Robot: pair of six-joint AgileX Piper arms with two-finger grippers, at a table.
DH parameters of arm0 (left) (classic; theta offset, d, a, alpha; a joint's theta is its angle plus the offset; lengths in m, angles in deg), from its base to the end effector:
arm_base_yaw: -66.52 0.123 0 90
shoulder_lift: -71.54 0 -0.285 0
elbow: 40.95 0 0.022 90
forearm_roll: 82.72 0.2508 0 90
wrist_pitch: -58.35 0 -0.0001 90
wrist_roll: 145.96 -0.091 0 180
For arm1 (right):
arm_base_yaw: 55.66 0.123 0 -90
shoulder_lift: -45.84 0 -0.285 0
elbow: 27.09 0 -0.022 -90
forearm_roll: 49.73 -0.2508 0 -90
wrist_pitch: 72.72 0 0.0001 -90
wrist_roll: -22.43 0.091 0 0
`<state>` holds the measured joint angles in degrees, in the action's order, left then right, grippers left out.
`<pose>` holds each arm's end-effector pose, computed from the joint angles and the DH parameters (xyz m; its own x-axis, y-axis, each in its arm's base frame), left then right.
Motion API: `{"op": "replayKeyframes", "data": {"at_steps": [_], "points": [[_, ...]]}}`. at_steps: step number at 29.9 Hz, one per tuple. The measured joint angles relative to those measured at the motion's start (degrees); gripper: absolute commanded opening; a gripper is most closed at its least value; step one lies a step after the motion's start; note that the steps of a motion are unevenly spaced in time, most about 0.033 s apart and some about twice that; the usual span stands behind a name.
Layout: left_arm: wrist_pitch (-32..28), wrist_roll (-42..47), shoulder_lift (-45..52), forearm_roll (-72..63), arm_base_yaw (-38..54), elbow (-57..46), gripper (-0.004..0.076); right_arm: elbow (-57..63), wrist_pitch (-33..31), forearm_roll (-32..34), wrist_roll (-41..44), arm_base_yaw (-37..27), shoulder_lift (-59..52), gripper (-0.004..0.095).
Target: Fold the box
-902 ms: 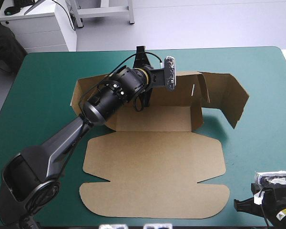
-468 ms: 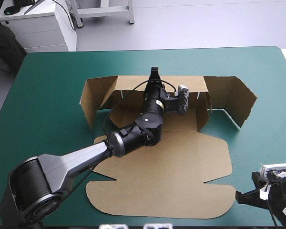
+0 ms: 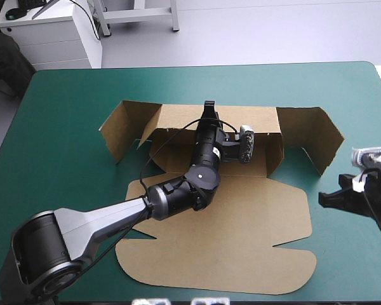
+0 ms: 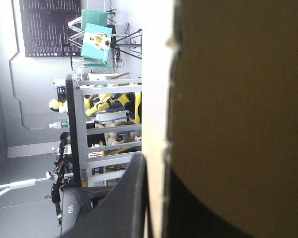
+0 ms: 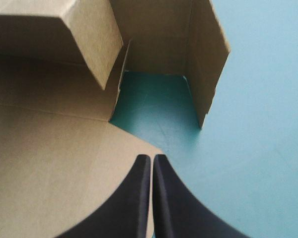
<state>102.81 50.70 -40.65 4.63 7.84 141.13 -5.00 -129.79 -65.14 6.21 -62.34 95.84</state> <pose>0.2679 -0.3177 0.2962 0.1878 0.9799 -0.0679 0.2838 0.0120 0.9588 0.1199 0.0064 0.3845 -0.6005 -0.0611 -0.7973 -0.1424 0.9893 0.0314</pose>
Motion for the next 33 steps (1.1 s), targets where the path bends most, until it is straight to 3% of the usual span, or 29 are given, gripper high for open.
{"op": "replayKeyframes", "data": {"at_steps": [14, 33], "points": [[0.0, 0.1, 0.0, 0.0, 0.0, 0.0, -0.0008, -24.3, 0.3, -4.6, -1.8, 0.0, 23.6, 0.0], [-0.4, 0.1, 0.0, 1.8, 0.0, -0.2, -0.0008, -51.4, -7.3, -10.0, 0.1, 0.1, 54.8, 0.0]]}}
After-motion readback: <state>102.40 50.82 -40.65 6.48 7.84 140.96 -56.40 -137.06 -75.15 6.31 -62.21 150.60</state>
